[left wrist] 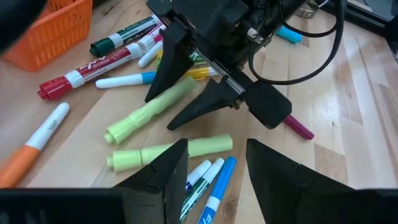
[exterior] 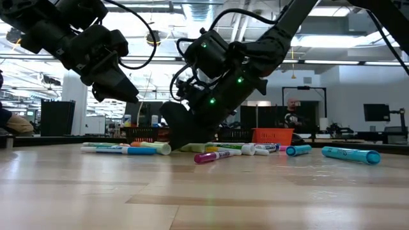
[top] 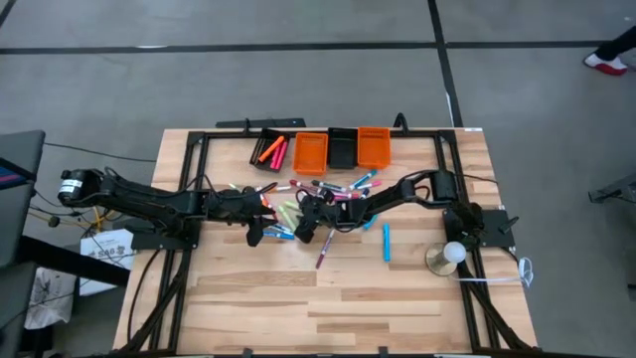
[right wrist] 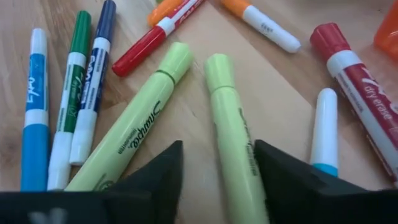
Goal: Pick & Place Markers
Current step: Put the right big green highlighter pen into the left black basket
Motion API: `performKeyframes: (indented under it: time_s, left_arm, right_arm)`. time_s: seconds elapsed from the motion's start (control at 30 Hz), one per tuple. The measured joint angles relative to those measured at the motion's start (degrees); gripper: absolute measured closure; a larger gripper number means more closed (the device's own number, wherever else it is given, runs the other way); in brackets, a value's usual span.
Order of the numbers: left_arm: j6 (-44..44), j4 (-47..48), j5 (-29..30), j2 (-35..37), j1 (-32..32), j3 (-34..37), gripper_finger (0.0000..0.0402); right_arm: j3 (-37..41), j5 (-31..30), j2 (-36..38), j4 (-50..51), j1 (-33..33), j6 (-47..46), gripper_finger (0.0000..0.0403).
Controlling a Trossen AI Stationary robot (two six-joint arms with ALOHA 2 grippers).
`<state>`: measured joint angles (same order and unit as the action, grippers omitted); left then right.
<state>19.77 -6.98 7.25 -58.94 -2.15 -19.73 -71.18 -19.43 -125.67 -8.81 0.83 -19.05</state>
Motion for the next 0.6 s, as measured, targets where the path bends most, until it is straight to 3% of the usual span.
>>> performKeyframes:
  time_s: [0.23, 0.47, 0.6]
  left_arm:
    - [-0.4, -0.2, 0.0, 0.0, 0.0, 0.0, 0.0243]
    - [-0.5, -0.4, 0.0, 0.0, 0.0, 0.0, 0.0243]
    - [-1.0, -0.5, 0.0, 0.0, 0.0, 0.0, 0.0243]
  right_arm:
    - [0.0, 0.0, 0.1, -0.5, 0.3, 3.1, 0.0353]
    - [0.4, 0.0, 2.7, 2.0, 0.8, 6.1, 0.0352]
    - [0.4, -3.6, 6.1, 3.9, 1.9, 7.1, 0.0342]
